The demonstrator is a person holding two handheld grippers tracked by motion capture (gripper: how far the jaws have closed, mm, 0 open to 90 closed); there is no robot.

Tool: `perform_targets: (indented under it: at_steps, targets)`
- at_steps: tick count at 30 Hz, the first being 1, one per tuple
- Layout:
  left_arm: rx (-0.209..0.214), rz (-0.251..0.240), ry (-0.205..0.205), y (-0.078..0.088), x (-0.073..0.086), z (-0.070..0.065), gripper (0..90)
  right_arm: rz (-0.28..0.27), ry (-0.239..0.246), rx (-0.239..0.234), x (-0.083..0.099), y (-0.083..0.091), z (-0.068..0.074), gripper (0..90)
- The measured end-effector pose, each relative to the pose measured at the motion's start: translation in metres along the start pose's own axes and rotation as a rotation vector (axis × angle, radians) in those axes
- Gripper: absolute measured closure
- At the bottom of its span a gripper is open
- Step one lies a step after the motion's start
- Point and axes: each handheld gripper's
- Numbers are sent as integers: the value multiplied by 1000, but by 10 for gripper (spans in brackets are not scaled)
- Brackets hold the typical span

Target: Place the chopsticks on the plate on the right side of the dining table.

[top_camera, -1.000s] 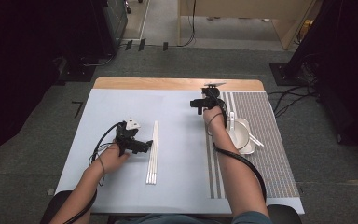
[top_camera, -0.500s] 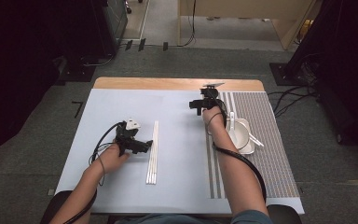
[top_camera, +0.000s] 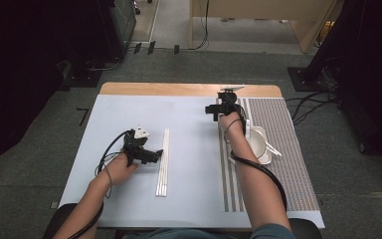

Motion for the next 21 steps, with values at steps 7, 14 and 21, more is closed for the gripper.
perform_targets:
  at_steps: [7, 14, 21]
  targets:
    - [0, 0, -2, 0, 0, 0, 0, -28, -14, 36, -4, -4, -1, 154]
    - [0, 0, -1, 0, 0, 0, 0, -45, -7, 68, -7, -8, -3, 154]
    - [0, 0, -1, 0, 0, 0, 0, -69, -14, 90, -9, -10, -7, 154]
Point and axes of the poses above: each handheld gripper's, and its own axes: y roughly backward along the jaws, x roughly out of its underside, z roughly to its left, and after that the axes turned 10 degrees about -z, right-handed
